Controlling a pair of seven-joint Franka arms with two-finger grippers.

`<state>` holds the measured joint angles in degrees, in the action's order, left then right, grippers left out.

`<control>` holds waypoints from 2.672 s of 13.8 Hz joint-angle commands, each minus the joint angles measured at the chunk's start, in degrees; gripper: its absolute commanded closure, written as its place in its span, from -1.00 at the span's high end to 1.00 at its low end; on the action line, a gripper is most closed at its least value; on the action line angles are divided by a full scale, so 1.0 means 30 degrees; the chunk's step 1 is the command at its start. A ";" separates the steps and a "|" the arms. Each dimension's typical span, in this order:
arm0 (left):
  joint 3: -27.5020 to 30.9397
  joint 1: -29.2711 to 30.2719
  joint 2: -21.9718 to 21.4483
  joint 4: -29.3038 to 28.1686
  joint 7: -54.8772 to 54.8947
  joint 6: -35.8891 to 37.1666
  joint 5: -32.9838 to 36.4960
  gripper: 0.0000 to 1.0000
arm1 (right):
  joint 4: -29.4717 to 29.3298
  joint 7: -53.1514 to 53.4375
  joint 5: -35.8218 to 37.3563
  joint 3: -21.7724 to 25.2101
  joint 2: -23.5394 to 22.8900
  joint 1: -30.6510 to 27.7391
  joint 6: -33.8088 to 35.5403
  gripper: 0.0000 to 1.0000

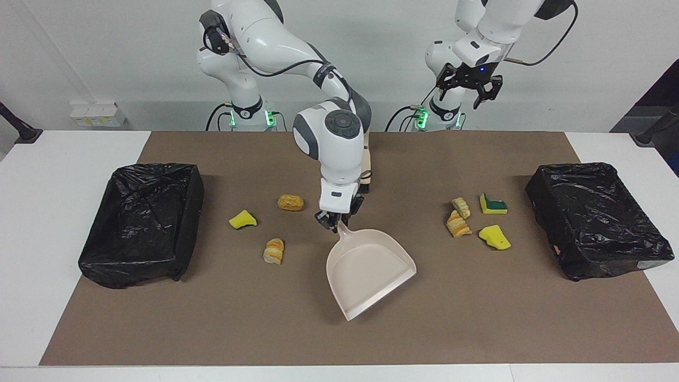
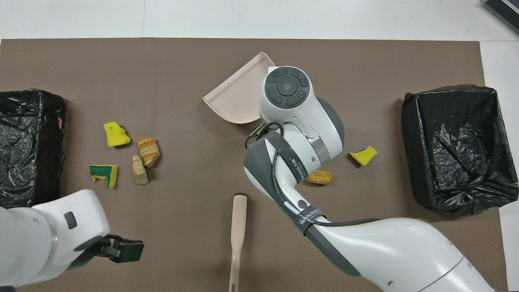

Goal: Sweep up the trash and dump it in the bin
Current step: 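Set the dustpan down while the left gripper grasps the beige brush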

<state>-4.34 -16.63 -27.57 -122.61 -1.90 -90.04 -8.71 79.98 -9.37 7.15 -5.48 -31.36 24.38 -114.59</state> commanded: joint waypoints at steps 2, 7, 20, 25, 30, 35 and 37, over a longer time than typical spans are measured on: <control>-0.0603 -0.3644 -0.0567 -0.3537 -0.4714 -0.4545 -0.0350 1.00 | 0.0851 -0.4628 -0.0011 -0.0223 0.0581 -0.0450 -0.0151 -1.00; -0.0632 -0.8100 0.1535 -0.5386 -0.9113 -0.8912 -0.0585 1.00 | 0.0879 -1.0610 0.0018 -0.0223 0.0522 -0.1008 -0.0123 -1.00; -0.0661 -1.2006 0.5322 -0.7411 -1.2989 -1.2761 -0.0585 0.22 | 0.1202 -1.7794 0.1629 -0.0223 0.0844 -0.0363 0.1461 -1.00; -0.0603 -1.1772 0.5557 -0.7118 -1.2874 -1.2557 -0.0293 -1.00 | 0.1582 -1.8117 0.1629 -0.0223 0.0640 -0.0363 -0.0148 -1.00; -0.0515 -1.0398 0.4419 -0.6300 -1.2174 -0.9052 -0.0292 -1.00 | 0.1612 -1.8000 0.1513 -0.0252 0.0522 -0.0275 -0.0913 -1.00; -0.0427 -0.6274 0.0610 -0.5541 -0.9130 -0.3515 -0.0292 -1.00 | 0.1583 -1.6367 0.0667 -0.0252 0.0551 0.0340 0.0255 -1.00; -0.0369 -0.3876 0.0722 -0.4021 -0.8802 -0.1492 -0.0204 -1.00 | 0.1554 -1.5774 0.0282 -0.0252 0.0580 0.0370 0.0404 -1.00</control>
<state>-5.01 -34.30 -24.50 -137.98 -30.11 -99.65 -9.71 84.04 -58.34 9.59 -5.95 -30.57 25.97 -114.31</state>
